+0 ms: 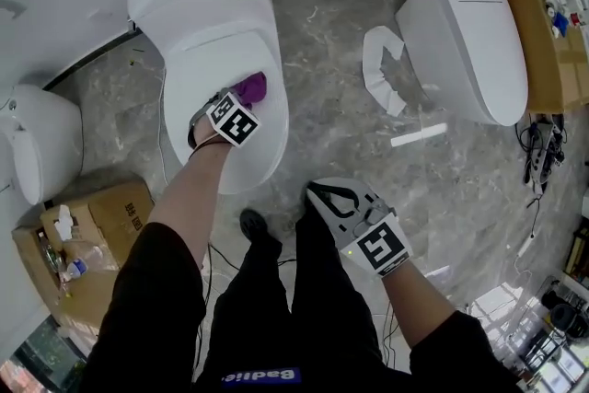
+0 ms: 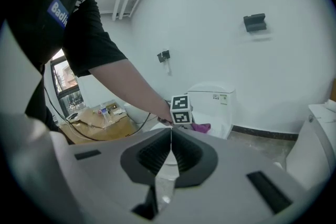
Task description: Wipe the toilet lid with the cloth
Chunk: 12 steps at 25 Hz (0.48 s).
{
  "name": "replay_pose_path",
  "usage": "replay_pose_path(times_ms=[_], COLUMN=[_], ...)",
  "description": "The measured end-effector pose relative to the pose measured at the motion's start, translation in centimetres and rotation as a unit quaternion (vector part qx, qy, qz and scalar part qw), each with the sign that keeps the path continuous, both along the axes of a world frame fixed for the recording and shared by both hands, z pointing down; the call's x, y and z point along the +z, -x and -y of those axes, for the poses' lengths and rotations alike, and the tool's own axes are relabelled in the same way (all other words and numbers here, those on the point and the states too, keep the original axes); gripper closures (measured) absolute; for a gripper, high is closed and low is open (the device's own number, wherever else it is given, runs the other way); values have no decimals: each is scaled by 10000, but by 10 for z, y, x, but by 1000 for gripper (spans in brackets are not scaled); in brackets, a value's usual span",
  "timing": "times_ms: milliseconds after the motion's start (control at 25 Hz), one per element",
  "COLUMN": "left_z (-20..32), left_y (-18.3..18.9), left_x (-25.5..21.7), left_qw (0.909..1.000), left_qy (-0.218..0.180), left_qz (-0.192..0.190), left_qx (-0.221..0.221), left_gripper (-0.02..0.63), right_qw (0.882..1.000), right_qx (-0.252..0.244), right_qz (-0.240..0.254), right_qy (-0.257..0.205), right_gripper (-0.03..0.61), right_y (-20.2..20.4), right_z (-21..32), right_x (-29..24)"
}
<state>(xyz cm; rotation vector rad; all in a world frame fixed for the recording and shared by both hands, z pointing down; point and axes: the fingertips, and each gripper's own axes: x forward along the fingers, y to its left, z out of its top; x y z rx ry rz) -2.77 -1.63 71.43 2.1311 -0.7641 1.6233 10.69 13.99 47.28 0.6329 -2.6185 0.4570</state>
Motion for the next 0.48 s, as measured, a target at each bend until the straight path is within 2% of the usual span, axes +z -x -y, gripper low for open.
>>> replay_pose_path(times_ms=[200, 320, 400, 480], left_z=[-25, -46, -58, -65], left_y=[114, 169, 190, 195], left_x=[-1, 3, 5, 5], left_qw=[9984, 9962, 9948, 9941], left_qy=[-12, 35, 73, 93], left_qz=[248, 368, 418, 429], left_qx=[-517, -786, -925, -992], left_gripper=[533, 532, 532, 532], right_qw=[10000, 9999, 9998, 9995], right_qx=[-52, -71, -159, -260], right_qz=[3, 29, 86, 151], right_qy=[38, 130, 124, 65], right_gripper=[549, 549, 549, 549], right_y=[58, 89, 107, 116], right_z=[-15, -26, -37, -46], right_x=[-8, -8, -13, -21])
